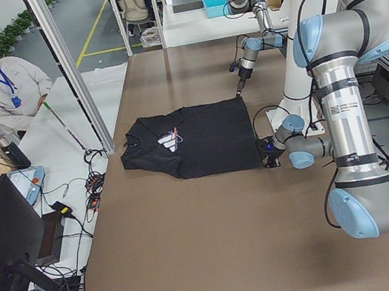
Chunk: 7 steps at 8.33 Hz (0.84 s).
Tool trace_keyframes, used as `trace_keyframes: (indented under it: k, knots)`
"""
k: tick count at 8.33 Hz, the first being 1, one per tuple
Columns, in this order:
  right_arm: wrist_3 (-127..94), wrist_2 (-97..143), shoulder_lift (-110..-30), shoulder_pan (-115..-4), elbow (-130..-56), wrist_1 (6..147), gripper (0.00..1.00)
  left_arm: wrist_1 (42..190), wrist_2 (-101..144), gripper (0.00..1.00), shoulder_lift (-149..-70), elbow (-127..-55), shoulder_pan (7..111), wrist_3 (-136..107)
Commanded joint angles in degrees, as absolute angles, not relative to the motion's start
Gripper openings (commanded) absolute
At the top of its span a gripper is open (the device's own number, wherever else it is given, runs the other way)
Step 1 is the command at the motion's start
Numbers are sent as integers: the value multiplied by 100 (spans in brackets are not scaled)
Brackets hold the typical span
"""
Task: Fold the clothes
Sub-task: 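Close both grippers on the hem corners nearest the robot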
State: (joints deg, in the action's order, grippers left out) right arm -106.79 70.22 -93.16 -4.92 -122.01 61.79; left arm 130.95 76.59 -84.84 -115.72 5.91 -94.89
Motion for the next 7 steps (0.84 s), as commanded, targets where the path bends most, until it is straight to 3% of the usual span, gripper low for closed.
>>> trace_keyframes:
  k: [1, 6, 7]
  knots:
    - [-10679, 7022, -9316, -492, -12182, 6179, 95, 13087, 7664, 49, -8525, -11566, 606, -9379]
    - [-10679, 7022, -9316, -492, -12155, 6179, 95, 13078, 7673, 46, -8569, -11470, 685, -9316]
    - [-10679, 7022, -9316, -492, -12155, 6179, 95, 13078, 7682, 41, -8569, -11470, 703, -9316]
